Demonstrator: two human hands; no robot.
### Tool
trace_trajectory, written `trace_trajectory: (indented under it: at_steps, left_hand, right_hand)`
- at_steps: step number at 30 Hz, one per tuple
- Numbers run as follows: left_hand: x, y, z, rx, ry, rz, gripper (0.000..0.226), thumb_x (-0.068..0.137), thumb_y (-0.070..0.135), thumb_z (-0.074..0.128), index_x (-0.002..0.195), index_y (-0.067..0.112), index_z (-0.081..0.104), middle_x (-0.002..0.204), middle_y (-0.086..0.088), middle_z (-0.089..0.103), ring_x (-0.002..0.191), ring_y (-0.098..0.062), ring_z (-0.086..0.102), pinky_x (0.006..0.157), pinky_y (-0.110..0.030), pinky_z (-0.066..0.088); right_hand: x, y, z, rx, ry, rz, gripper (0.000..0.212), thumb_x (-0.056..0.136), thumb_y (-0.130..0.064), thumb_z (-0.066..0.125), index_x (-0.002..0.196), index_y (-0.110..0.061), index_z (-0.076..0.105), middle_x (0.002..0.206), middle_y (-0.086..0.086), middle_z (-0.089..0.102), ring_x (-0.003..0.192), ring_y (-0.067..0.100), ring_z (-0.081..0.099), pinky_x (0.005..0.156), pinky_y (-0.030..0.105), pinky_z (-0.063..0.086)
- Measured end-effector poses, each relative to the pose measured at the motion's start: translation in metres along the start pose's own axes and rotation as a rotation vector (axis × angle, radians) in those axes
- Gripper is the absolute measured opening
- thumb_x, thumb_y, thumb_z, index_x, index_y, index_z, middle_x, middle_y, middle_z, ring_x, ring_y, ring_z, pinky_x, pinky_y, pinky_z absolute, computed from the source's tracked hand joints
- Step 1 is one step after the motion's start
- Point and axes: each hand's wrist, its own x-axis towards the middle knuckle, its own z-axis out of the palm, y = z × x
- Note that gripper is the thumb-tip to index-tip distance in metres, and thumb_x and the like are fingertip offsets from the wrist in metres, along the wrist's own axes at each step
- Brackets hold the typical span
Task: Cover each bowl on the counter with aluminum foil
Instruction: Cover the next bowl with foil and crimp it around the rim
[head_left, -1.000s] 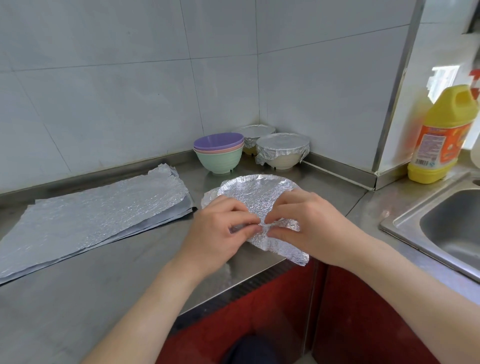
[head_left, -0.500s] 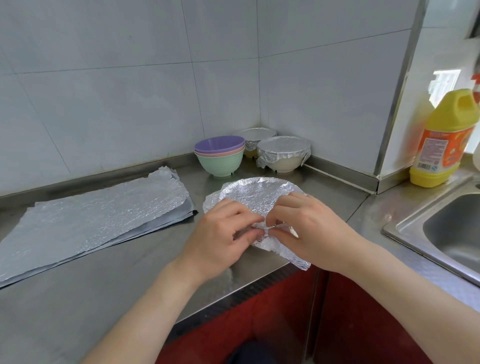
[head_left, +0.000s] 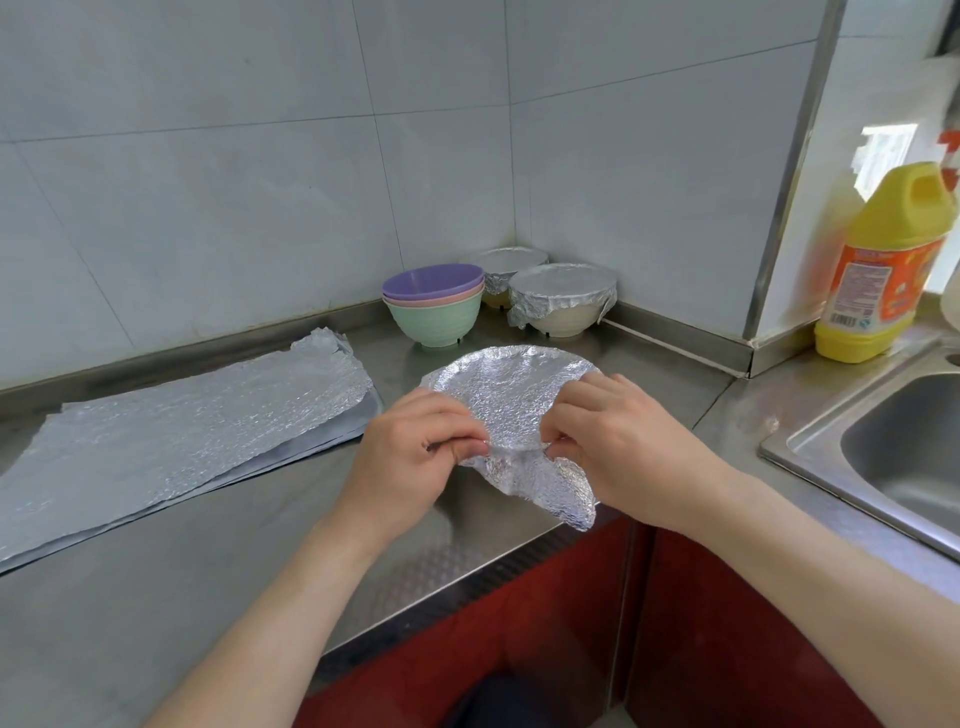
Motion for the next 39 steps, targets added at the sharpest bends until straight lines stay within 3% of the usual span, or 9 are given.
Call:
trace_trajectory:
  at_steps: [5,10,16,21,23,27,31,35,39]
  left_hand:
    - [0.002,-0.001,-0.006,-0.017,-0.044,-0.086,0.011,0.073,0.026,0.076,0.081,0.018,0.078,0.084,0.015,0.065,0.084,-0.006,0.06,0.078,-0.027,0.049]
    - [0.002,0.015,-0.002,0.075,-0.079,-0.037,0.026,0.079,0.044,0.069,0.094,0.025,0.077,0.091,0.014,0.062,0.093,-0.005,0.055,0.082,-0.017,0.042]
    - [0.006,0.027,0.021,0.086,-0.096,-0.055,0.018,0.078,0.037,0.071,0.089,0.024,0.077,0.082,0.014,0.061,0.083,-0.007,0.054,0.074,-0.02,0.042]
    - [0.01,0.024,0.02,0.089,-0.094,-0.05,0.006,0.075,0.022,0.073,0.077,0.016,0.075,0.077,0.009,0.064,0.078,-0.011,0.055,0.072,-0.026,0.044]
    - [0.011,0.022,0.016,0.084,-0.107,-0.059,0.005,0.074,0.021,0.073,0.076,0.016,0.074,0.077,0.01,0.064,0.079,-0.011,0.056,0.073,-0.028,0.045]
    - [0.012,0.021,0.002,0.102,-0.134,-0.121,0.004,0.073,0.024,0.074,0.077,0.023,0.075,0.079,0.013,0.063,0.083,-0.006,0.056,0.077,-0.021,0.043]
    - [0.013,0.027,0.002,0.119,-0.151,-0.159,0.01,0.075,0.029,0.069,0.083,0.028,0.076,0.086,0.015,0.063,0.09,-0.004,0.056,0.083,-0.02,0.043]
    - [0.014,0.033,0.014,0.115,-0.114,-0.163,0.009,0.076,0.038,0.078,0.079,0.029,0.077,0.079,0.014,0.064,0.085,-0.007,0.057,0.077,-0.028,0.046]
    - [0.011,0.03,0.019,0.122,-0.102,-0.057,0.016,0.079,0.039,0.07,0.078,0.024,0.077,0.075,0.013,0.063,0.076,-0.011,0.056,0.068,-0.034,0.048]
  right_hand:
    - [0.0,0.0,-0.002,0.064,0.012,0.008,0.004,0.082,-0.025,0.065,0.083,-0.023,0.063,0.082,-0.008,0.057,0.078,0.018,0.055,0.068,0.021,0.022]
    - [-0.006,0.005,-0.014,0.195,-0.015,0.093,0.02,0.087,-0.035,0.066,0.106,-0.032,0.064,0.104,-0.014,0.058,0.1,0.007,0.049,0.081,0.032,0.035]
    - [-0.004,0.009,-0.012,0.015,-0.032,0.003,0.004,0.083,-0.025,0.067,0.087,-0.025,0.066,0.086,-0.011,0.059,0.083,0.015,0.057,0.069,0.028,0.031]
    - [0.002,0.005,0.002,-0.055,0.029,-0.057,0.013,0.078,-0.011,0.075,0.081,-0.017,0.064,0.077,-0.002,0.058,0.072,0.023,0.056,0.063,0.03,0.037]
    - [0.003,0.001,0.0,0.021,0.019,-0.036,0.003,0.082,-0.02,0.067,0.084,-0.018,0.066,0.081,-0.003,0.059,0.076,0.022,0.057,0.065,0.032,0.043]
    - [-0.002,0.006,-0.011,0.266,0.001,0.131,0.018,0.087,-0.032,0.057,0.099,-0.026,0.069,0.101,-0.011,0.061,0.097,0.013,0.057,0.079,0.04,0.047]
    - [-0.005,0.013,-0.012,0.3,0.015,0.175,0.018,0.086,-0.033,0.059,0.094,-0.027,0.073,0.099,-0.012,0.062,0.094,0.014,0.059,0.078,0.047,0.049]
    - [-0.005,0.01,-0.009,0.278,0.039,0.145,0.015,0.084,-0.034,0.064,0.09,-0.027,0.076,0.092,-0.012,0.064,0.086,0.005,0.051,0.071,0.042,0.048]
    - [-0.002,0.008,-0.005,0.149,0.088,0.068,0.009,0.077,-0.025,0.066,0.081,-0.024,0.074,0.081,-0.01,0.064,0.082,0.005,0.045,0.062,0.03,0.037]
